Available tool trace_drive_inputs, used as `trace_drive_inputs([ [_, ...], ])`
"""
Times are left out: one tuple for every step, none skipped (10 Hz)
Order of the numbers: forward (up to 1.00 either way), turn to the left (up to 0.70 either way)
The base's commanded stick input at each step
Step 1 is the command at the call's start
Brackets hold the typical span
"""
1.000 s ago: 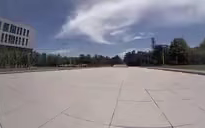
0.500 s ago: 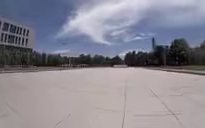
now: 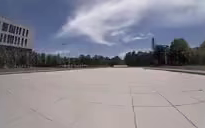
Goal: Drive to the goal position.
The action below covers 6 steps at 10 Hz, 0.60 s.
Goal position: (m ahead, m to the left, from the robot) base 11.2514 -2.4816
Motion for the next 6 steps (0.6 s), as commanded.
trace_drive_inputs([
  [1.00, -0.01],
  [1.00, 0.00],
  [1.00, -0.23],
  [1.00, -0.18],
  [1.00, -0.03],
  [1.00, 0.00],
])
